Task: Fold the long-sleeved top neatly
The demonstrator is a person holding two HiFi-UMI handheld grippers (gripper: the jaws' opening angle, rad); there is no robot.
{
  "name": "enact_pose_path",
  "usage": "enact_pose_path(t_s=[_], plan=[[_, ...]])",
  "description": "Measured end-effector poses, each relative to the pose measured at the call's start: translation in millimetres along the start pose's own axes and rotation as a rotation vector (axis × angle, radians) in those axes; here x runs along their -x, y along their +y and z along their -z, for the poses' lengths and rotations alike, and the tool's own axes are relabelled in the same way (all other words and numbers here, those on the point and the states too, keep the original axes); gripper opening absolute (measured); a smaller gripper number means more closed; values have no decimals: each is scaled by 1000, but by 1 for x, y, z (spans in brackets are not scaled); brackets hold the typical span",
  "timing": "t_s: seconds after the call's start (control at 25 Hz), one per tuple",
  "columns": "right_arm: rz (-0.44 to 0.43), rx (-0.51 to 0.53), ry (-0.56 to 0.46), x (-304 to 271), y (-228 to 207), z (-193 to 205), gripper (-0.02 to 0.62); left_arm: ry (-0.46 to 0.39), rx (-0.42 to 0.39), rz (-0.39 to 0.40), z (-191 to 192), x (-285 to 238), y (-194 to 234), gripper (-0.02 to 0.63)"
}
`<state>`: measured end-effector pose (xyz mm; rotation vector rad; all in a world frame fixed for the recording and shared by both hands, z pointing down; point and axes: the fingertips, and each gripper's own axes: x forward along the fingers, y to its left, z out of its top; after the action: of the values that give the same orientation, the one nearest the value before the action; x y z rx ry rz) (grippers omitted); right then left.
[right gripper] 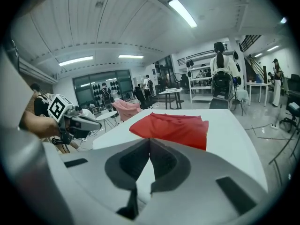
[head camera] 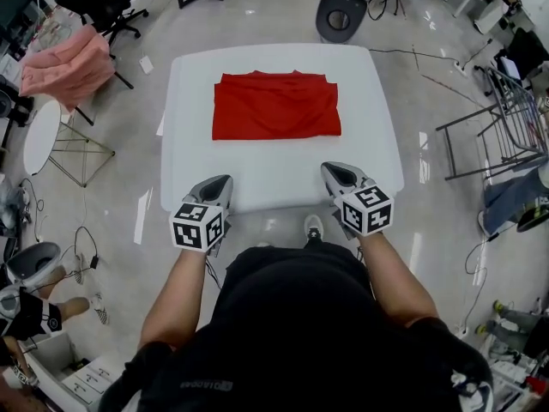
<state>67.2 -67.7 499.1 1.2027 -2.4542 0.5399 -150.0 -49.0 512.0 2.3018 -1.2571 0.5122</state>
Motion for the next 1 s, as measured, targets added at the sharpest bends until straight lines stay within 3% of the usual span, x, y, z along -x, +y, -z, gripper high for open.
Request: enact_pose_path(t_s=[0.28, 0.48, 0.72, 0.84, 1.0], plan=[[18, -17, -7, -1, -64, -16, 5, 1, 5, -40, -13, -32, -16, 6], [40, -75, 42, -25, -122, -19, 5, 26, 11, -108, -10, -42, -25, 8], [30, -128, 111, -73, -176, -18, 82, 17, 75, -217, -9, -39, -26, 6], [21, -230, 158, -105, -201, -9, 119, 10, 98, -277, -9, -32, -24, 8], [13, -454, 196, -138, -229, 4, 141, 5, 153, -349, 1, -22, -26, 6]])
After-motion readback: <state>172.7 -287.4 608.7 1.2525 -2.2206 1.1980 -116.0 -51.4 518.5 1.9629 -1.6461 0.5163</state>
